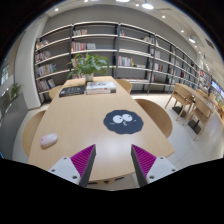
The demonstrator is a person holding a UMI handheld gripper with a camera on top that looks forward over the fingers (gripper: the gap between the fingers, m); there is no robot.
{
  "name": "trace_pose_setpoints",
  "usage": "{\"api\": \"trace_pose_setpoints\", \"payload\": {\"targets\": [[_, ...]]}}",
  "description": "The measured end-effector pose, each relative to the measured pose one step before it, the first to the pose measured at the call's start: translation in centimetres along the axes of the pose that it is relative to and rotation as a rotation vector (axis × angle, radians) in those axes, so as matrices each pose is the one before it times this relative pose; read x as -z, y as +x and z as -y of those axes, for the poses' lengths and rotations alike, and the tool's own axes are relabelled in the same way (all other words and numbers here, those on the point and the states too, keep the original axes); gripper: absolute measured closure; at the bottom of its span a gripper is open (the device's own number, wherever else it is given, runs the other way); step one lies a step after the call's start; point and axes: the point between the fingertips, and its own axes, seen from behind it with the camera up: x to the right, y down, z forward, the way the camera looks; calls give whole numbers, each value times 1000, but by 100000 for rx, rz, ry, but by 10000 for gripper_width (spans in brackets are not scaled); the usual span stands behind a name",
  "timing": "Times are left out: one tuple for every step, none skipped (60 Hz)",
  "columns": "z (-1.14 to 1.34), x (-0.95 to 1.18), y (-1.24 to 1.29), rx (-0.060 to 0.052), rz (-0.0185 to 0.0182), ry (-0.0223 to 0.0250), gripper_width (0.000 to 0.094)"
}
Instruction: Arrange mouse
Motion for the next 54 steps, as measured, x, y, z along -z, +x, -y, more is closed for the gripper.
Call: {"api": "trace_pose_setpoints", "payload": {"targets": [[-768,-240,-989,980,1131,-1186,243],[-200,1399,401,1204,1577,-1962,242],[-714,-250,-1052,789,994,-1341,241],[-738,-283,-1072,631,958,-1357,241],[-874,-1659,-2055,257,623,-544,241],[-549,-221,-1107,455,1279,-1001,242],[-502,-260,-1207,521,1602,-679,240],[-207,838,-693,621,1940,-1005,240],[-413,-276,-1185,357,1568,-557,239],[-403,-314,-1141,315,1397,-676,239],[-383,-357,-1110,353,1306,-717,237],[-431,-931,-1133,453,1224,-552,237],[-273,-749,-1422,482,1063,-505,231],[-282,-314,-1143,570,1335,-689,233],[-237,-377,-1033,577,1391,-609,232],[-287,154,-750,513,1531,-808,234],[-184,-407,-1009,392,1195,-578,232],[-138,-349,-964,465,1154,-521,233],[-138,-209,-976,535,1141,-449,235],[-5,-920,-1162,463,773,-246,233],[-5,-444,-873,608,956,-336,234],[19,-469,-782,563,853,-296,234],[-89,57,-531,433,1003,-513,232],[26,-479,-697,272,746,-325,232],[81,-481,-678,261,707,-242,232],[131,-463,-636,204,705,-95,231],[265,-137,-532,281,692,-47,231],[170,-512,-521,226,425,75,231],[251,-1184,-471,151,169,312,231],[212,-503,-392,59,161,-7,232],[182,-520,-344,20,129,-36,233],[239,-504,-310,28,108,45,230],[239,-498,-288,40,17,95,232],[245,-501,-191,31,-55,55,231],[254,-113,-114,-26,40,-137,231],[324,-628,-21,-50,-118,-130,229],[394,-372,-148,-5,-362,304,228],[511,-390,-44,188,-446,915,229],[293,-412,-77,-50,-303,93,229],[236,-384,-102,-176,-233,-243,229],[392,-362,1,1,-369,346,231],[355,-409,-39,22,-272,154,231],[286,-387,-59,18,-77,-24,233],[202,309,-70,-73,-699,-60,230],[431,-564,25,342,-560,157,231],[191,-342,-120,252,-56,-68,237],[229,-314,-158,173,115,-91,235],[363,-308,-76,207,15,366,237],[253,-303,-131,-27,65,57,237],[275,-278,-85,-19,-140,68,235],[325,-125,-217,29,-27,118,237],[388,-616,76,-20,27,150,238],[247,-290,-144,126,69,89,238],[235,-264,-114,81,157,27,239]]}}
